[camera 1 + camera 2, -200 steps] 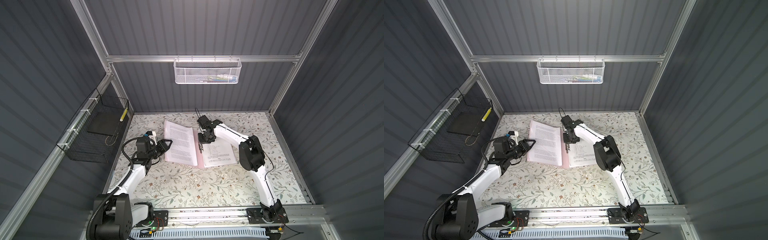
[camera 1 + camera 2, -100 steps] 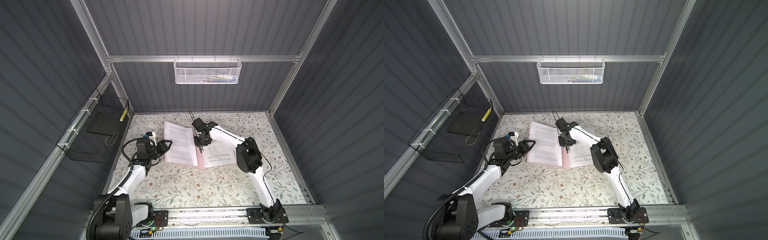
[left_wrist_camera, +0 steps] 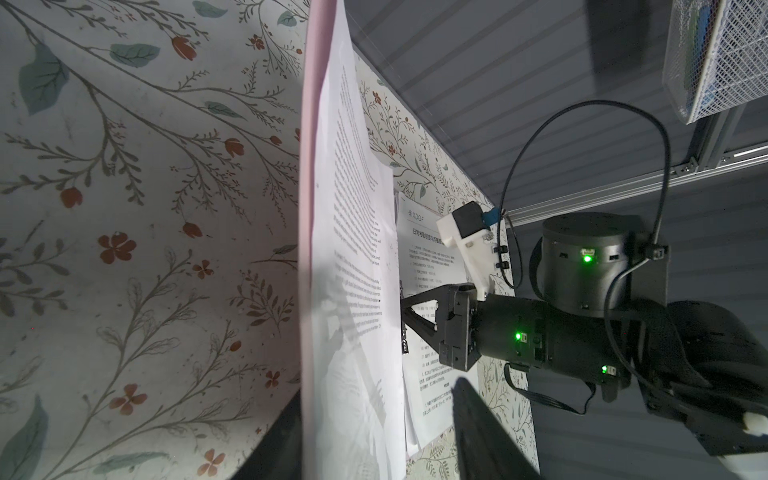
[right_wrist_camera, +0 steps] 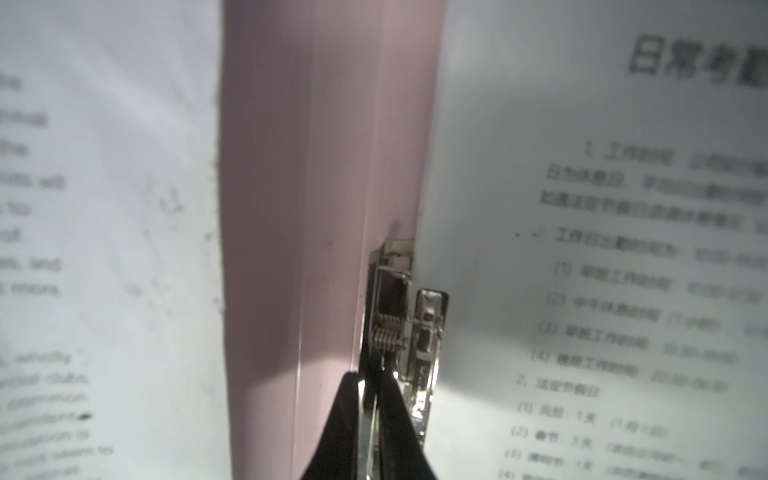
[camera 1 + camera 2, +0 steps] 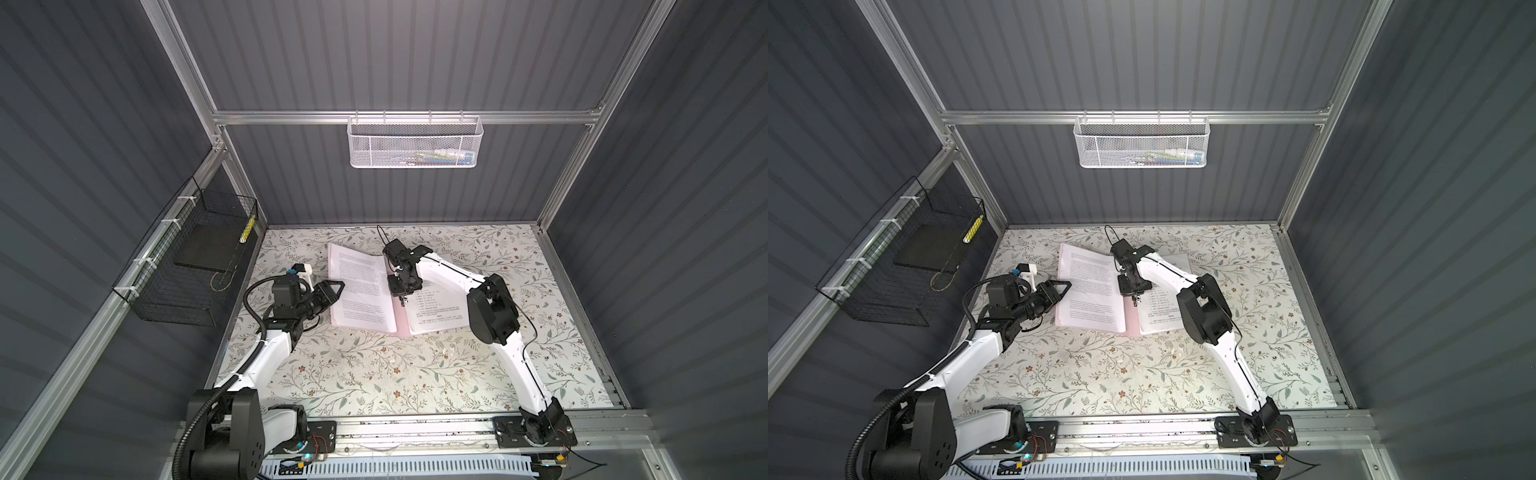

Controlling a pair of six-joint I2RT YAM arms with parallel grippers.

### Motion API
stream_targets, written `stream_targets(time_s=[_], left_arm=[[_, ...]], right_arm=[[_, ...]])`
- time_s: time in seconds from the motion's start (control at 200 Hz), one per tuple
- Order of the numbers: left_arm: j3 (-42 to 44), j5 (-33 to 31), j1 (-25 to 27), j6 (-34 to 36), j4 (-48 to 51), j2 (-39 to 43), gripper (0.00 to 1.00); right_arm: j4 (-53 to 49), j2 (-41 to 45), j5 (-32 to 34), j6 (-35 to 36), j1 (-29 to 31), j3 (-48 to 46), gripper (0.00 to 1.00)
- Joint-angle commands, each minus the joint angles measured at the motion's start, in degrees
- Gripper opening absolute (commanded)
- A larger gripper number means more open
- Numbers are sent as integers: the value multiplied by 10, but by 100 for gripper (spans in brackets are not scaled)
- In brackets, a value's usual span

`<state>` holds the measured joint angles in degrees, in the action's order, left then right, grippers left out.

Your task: Put the files into the folder

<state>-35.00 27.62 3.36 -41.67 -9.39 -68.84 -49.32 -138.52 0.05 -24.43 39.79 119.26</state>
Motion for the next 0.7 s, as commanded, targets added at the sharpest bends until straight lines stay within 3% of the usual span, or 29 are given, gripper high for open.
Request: stream_targets(time_s=[0.0, 0.63, 0.695], left_arm=[[-24, 9, 2, 9, 3, 12, 56], [-56, 16, 2, 15, 3, 7, 60], [-57, 16, 2, 16, 6, 9, 60]], right_arm=[[-10, -12, -21, -8, 3, 2, 1], [60, 66, -112, -153, -22, -118, 0], [64, 72, -120, -157, -26, -126, 10]])
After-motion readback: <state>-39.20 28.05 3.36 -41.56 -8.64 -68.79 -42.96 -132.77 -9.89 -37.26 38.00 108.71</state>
